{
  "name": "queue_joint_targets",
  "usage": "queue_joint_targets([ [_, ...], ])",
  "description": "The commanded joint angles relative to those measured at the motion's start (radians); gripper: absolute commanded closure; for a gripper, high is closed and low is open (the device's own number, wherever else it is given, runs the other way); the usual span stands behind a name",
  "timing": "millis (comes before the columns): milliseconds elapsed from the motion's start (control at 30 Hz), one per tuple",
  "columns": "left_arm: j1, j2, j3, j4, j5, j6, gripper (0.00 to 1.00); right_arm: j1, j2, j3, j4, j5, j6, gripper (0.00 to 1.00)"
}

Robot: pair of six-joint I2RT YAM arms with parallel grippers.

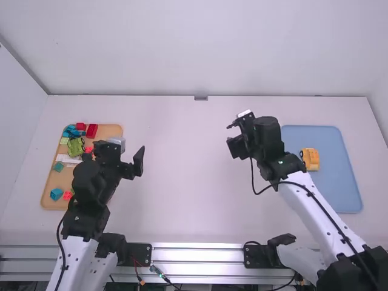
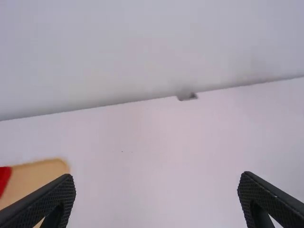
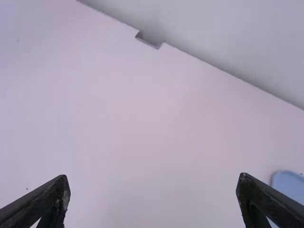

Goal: Assemble lego blocks to make yellow taxi

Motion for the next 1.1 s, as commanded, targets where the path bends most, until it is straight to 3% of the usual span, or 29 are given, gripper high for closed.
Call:
queue_joint_targets([
  [0,0.022,-0.048,-0.042,0.030,-0.069,-0.025,0.14,-0.038,-0.054,-0.044,0.026,-0.009,0.061,0.12],
  [333,0.022,-0.260,-0.254,0.082,-0.133,-0.025,0.35,-0.223,-0.239,-0.229,0.211,-0.009,0.215,0.31],
  [500,0.022,-0.369,-0.362,0.082,-0.133,-0.025,0.46,-0.325,-0.340,-0.330,0.230,-0.009,0.215,0.41],
  [733,0.022,-0.520,-0.500,0.082,-0.133,-0.025,0.61,-0.327,-0.499,-0.489,0.230,-0.009,0.215,0.57],
  [1067,0.022,-0.553,-0.500,0.082,-0.133,-0.025,0.77,-0.327,-0.701,-0.691,0.230,-0.009,0.215,0.77],
])
